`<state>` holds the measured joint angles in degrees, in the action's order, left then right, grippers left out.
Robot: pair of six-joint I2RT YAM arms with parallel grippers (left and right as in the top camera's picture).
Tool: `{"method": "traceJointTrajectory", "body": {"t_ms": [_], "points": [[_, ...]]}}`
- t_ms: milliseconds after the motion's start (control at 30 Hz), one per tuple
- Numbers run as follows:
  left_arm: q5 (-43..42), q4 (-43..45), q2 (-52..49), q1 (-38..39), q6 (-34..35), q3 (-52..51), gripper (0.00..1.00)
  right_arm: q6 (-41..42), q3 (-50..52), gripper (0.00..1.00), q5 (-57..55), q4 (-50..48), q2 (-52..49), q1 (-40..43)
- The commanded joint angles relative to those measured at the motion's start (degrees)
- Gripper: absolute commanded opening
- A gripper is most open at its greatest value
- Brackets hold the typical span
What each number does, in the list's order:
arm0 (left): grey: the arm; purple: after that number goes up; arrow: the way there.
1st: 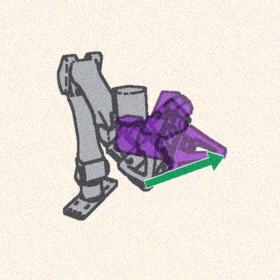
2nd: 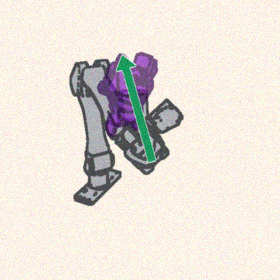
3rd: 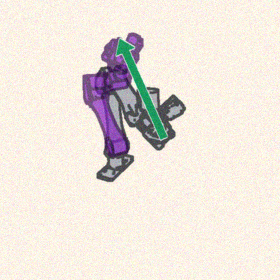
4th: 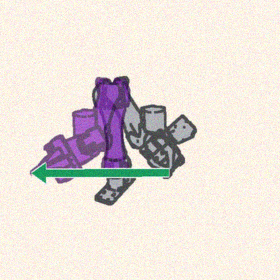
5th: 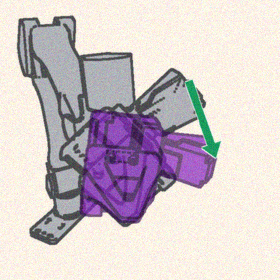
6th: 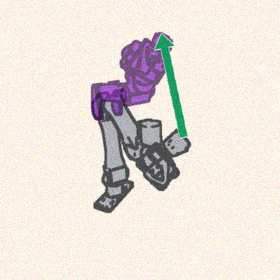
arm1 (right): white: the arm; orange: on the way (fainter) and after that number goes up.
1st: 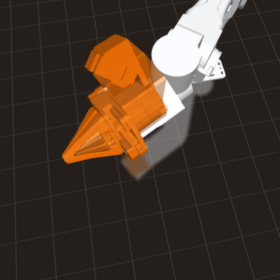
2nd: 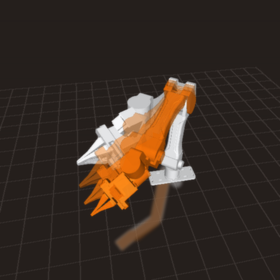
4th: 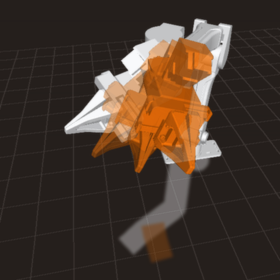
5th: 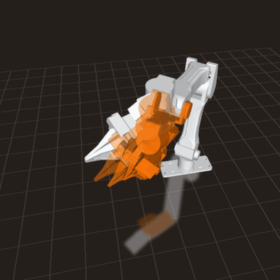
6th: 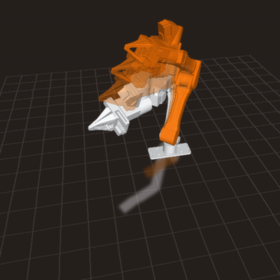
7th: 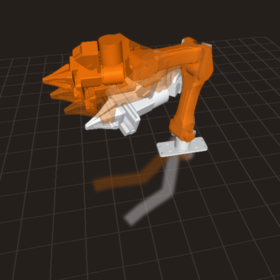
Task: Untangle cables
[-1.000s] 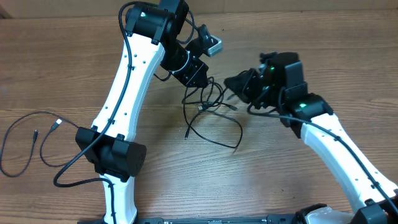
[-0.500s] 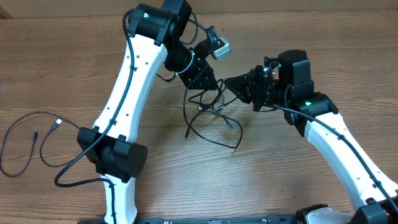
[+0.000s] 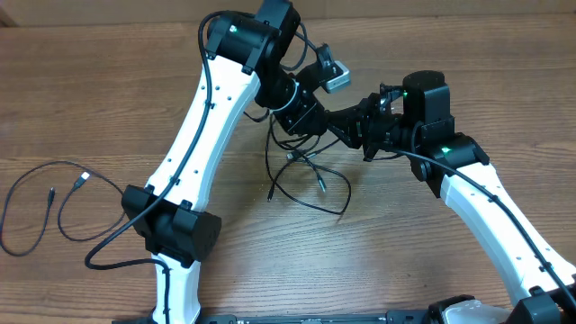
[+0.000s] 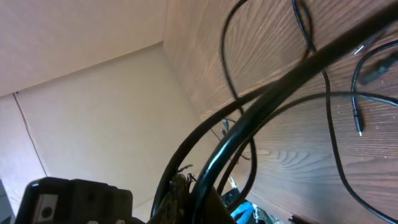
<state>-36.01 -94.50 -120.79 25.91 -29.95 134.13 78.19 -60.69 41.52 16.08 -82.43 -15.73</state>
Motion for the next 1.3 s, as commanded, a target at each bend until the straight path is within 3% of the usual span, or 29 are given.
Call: {"method": "traceJointTrajectory", "body": {"t_ms": [0,200,433,767,1000,1033,1267], "points": [[2.75,-1.29,-0.52,0.48,0.85,-0.17,0.05,1.33,-0.57,0.04,-1.57,-0.57,1.36,0.07],[7.72,-1.25,-0.52,0.35,2.93,-0.17,0.05,1.31,-0.55,0.04,-2.1,2.99,1.36,0.07],[8.17,-1.27,-0.52,0.37,-1.46,-0.17,0.05,1.29,-0.55,0.04,-1.97,4.0,1.36,0.07],[6.23,-1.7,-0.52,0.55,-4.57,-0.17,0.05,1.31,-0.55,0.15,-1.95,3.96,1.36,0.04],[6.03,-1.68,-0.52,0.52,-4.81,-0.17,0.04,0.98,-0.5,0.29,-1.81,4.0,1.36,0.04],[6.51,-1.68,-0.52,0.52,-4.79,-0.17,0.04,-0.74,-0.5,0.36,-2.43,4.7,1.36,0.04],[6.88,-1.51,-0.7,0.44,-4.74,-0.72,0.05,-5.64,-0.5,0.57,-10.38,18.43,1.36,0.04]]}}
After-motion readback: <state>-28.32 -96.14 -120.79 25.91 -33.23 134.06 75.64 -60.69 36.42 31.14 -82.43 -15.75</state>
